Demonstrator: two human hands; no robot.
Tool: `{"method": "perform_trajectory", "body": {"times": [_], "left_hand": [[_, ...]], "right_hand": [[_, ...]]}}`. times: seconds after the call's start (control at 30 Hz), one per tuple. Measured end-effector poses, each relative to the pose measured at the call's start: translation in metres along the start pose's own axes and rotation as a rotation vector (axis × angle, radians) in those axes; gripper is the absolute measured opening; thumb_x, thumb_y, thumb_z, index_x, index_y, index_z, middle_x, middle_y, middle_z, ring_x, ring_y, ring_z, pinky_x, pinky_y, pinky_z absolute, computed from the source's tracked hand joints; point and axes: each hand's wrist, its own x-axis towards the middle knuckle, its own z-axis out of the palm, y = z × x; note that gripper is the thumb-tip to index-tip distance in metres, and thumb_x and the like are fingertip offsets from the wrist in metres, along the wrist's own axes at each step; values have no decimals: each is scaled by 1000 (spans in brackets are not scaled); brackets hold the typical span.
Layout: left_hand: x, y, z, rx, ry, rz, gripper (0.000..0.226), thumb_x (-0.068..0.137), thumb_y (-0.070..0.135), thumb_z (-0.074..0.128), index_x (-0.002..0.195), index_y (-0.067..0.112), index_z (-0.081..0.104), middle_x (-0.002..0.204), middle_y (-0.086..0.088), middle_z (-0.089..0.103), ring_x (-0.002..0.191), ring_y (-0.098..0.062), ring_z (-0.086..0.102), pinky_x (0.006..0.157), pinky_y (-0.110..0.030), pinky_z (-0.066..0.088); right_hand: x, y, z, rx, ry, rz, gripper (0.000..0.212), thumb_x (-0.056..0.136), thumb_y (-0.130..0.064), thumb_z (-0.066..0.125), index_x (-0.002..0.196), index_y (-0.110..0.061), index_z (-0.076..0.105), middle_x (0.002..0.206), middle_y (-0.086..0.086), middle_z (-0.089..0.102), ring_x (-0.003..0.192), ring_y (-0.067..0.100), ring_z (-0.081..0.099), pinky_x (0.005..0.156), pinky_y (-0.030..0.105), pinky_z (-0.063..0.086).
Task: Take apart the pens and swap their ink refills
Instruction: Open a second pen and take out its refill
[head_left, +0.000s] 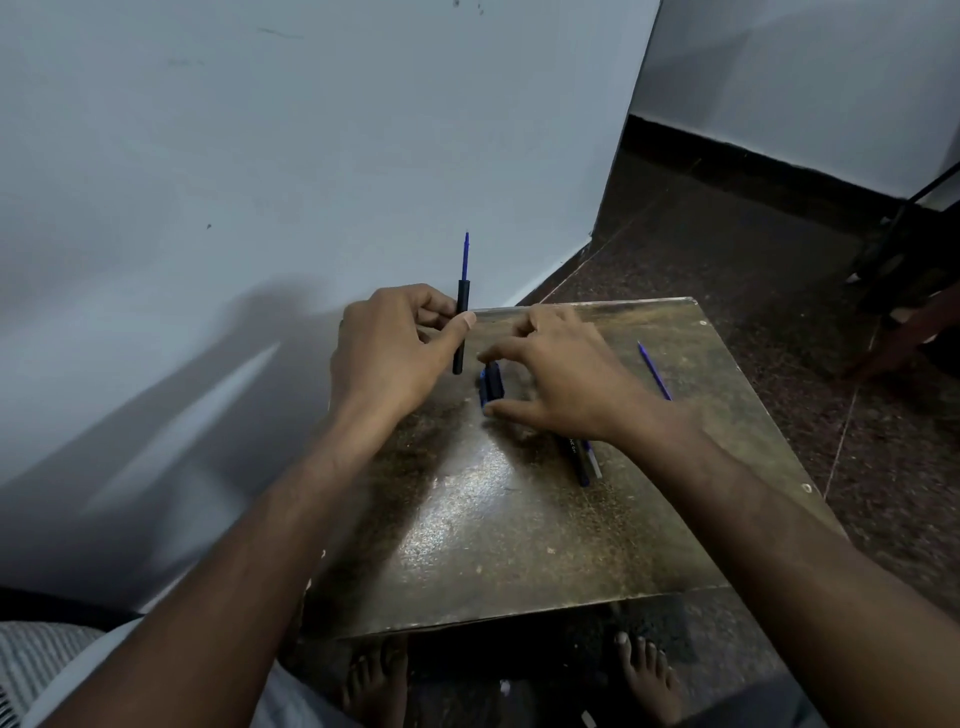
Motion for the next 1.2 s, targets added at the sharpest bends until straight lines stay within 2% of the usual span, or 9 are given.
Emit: {"method": "perform_trajectory", "body": {"times": [0.17, 0.47, 0.53, 0.6, 0.67, 0.77, 0.97, 1.07, 1.2], "left_hand": [[0, 0, 1, -14, -7, 35, 18, 88, 57, 81, 78, 47, 69, 66, 30, 68, 71, 21, 66, 52, -2, 44], [2, -4, 6, -44, -10, 64, 19, 88, 53, 83, 77, 46, 69, 63, 29, 68, 70, 22, 65, 52, 2, 42], [2, -3, 5, -42, -7, 66, 17, 88, 53, 83, 79, 44, 71, 64, 29, 67, 69, 22, 66, 50, 1, 42], [2, -2, 4, -22, -21, 66, 15, 89, 53, 82, 82, 42, 73, 67, 27, 69, 70, 19, 67, 49, -1, 42], [0, 0, 5, -10, -49, 91, 13, 90, 50, 83, 86, 40, 75, 69, 26, 68, 72, 19, 66, 52, -1, 44], [-6, 5, 11, 42, -122, 149, 10, 91, 45, 84, 92, 37, 78, 69, 28, 64, 71, 27, 61, 57, 3, 42], [-17, 15, 23, 154, -234, 184, 14, 92, 56, 78, 89, 43, 72, 70, 28, 65, 63, 12, 64, 54, -14, 43], [-18, 15, 25, 169, -248, 189, 15, 91, 58, 77, 88, 43, 73, 71, 28, 68, 65, 13, 65, 56, -16, 47], [-19, 15, 26, 201, -265, 201, 17, 92, 57, 76, 92, 40, 75, 74, 25, 71, 67, 13, 65, 55, -16, 43]], "right_hand": [[5, -6, 1, -109, -31, -29, 67, 83, -76, 72, 142, -45, 64, 137, 1, 50, 131, 29, 46, 107, 47, 43], [12, -6, 6, 29, -53, -11, 59, 81, -68, 80, 132, -39, 69, 135, -1, 50, 132, 25, 44, 104, 42, 41], [11, -5, 2, 166, -24, 17, 57, 79, -56, 87, 129, -35, 69, 131, -2, 56, 126, 20, 51, 104, 40, 45], [11, 0, -3, 444, 78, 100, 49, 77, -35, 92, 121, -29, 69, 114, -6, 71, 102, 16, 66, 91, 36, 57], [8, 7, -10, 822, 167, 242, 44, 78, -9, 86, 115, -25, 68, 93, -3, 81, 84, 14, 76, 78, 34, 61], [5, 19, -12, 1144, 167, 384, 48, 79, 13, 75, 118, -16, 68, 91, 9, 84, 79, 7, 79, 74, 37, 57], [-3, 29, -15, 1429, 235, 459, 49, 80, 25, 68, 114, -11, 64, 95, 17, 83, 86, 19, 82, 89, 40, 66], [-5, 34, -21, 1593, 332, 497, 47, 83, 28, 65, 107, -12, 60, 114, 32, 78, 87, 26, 83, 82, 30, 67], [-8, 37, -26, 1700, 438, 489, 36, 90, 21, 68, 106, -10, 60, 108, 31, 79, 86, 28, 85, 82, 30, 69]]}}
